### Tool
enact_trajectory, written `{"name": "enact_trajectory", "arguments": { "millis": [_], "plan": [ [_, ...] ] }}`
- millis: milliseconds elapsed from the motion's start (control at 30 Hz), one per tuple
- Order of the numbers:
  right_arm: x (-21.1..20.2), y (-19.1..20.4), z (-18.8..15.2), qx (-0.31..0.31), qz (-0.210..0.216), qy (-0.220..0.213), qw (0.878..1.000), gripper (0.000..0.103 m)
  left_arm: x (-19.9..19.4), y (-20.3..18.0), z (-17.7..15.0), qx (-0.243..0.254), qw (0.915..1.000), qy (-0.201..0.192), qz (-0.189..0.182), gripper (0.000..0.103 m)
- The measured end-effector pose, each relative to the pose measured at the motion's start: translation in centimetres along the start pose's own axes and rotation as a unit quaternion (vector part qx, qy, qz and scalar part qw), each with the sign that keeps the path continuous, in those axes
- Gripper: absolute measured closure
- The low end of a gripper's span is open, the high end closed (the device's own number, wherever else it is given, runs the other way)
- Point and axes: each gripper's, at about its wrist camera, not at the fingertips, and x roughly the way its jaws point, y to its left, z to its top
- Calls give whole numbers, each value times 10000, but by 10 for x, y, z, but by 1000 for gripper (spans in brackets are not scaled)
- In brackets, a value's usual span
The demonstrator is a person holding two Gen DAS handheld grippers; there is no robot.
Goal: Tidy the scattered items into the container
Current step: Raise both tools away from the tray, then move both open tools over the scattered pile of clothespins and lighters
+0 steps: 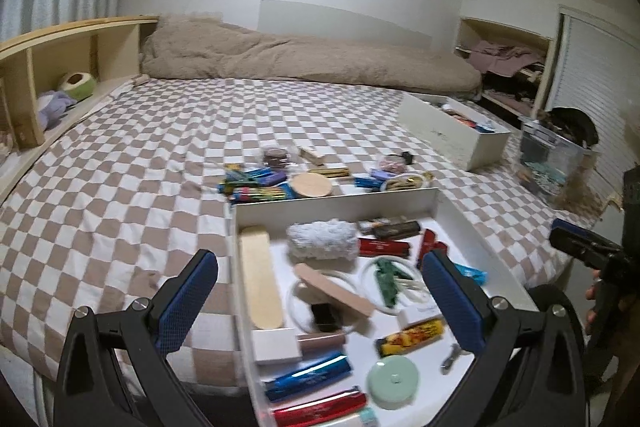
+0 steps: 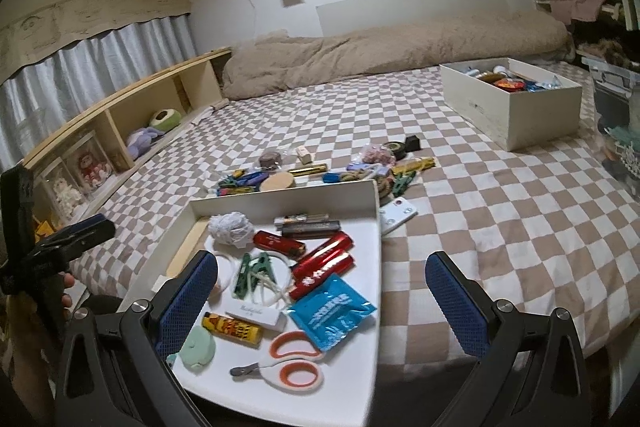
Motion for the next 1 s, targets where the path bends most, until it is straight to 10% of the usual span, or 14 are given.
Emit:
{"name": "enact_trajectory", "arguments": {
  "millis": [1000],
  "plan": [
    [97, -95, 44, 106, -911, 954, 9912, 0, 92, 94, 31, -211, 9910, 829, 1033, 0]
  ]
}}
